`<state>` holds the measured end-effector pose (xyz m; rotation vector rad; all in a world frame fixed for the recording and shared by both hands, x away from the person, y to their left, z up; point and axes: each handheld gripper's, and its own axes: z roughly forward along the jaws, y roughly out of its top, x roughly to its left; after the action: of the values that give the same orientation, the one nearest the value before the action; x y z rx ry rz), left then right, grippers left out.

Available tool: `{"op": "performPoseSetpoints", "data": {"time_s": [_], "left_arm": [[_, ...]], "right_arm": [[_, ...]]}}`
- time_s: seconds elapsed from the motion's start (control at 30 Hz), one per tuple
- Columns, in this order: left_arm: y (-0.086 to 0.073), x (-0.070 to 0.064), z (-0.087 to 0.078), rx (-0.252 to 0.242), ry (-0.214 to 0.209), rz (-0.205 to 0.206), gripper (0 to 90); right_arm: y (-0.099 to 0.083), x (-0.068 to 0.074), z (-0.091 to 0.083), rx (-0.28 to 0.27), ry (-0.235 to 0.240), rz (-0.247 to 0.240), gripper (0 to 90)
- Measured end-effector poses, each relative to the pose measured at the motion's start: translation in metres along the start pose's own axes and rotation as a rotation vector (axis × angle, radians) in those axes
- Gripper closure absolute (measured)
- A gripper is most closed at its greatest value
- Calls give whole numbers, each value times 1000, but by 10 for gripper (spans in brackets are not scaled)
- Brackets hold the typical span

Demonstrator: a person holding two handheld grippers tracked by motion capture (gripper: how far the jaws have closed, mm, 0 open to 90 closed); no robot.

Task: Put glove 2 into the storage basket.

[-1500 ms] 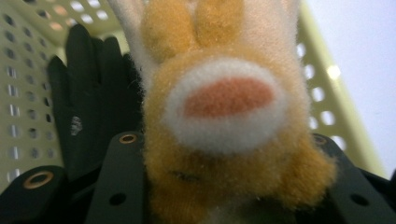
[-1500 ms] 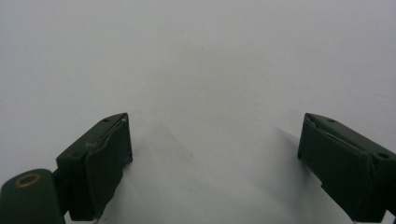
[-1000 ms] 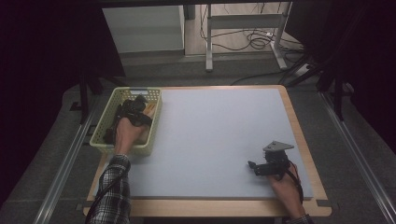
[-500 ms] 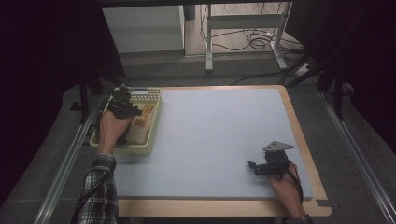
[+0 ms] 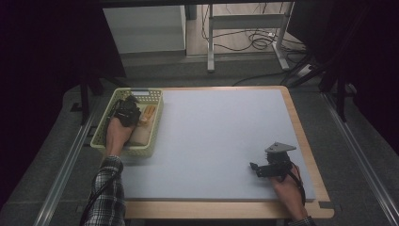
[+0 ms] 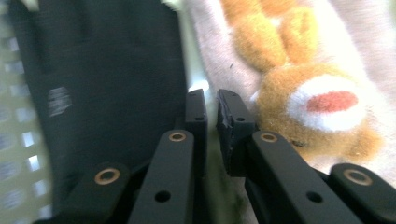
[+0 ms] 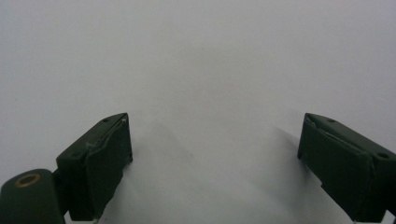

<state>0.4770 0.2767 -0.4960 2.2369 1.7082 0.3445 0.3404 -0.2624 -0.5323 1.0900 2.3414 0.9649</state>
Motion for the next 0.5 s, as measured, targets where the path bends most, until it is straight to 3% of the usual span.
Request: {"op": "performPoseSetpoints", "data": {"time_s": [0.13,0.23,0.5], "left_arm": [[3,-10,2,7,46,31,846],[2,-5,0,-6,48,16,794],[-3,3,-18,-105,68,3,623]], "right_arm": [[0,0,0,0,0,-1,96],[0,0,0,0,0,0,96],[0,0,0,0,0,0,96]]}}
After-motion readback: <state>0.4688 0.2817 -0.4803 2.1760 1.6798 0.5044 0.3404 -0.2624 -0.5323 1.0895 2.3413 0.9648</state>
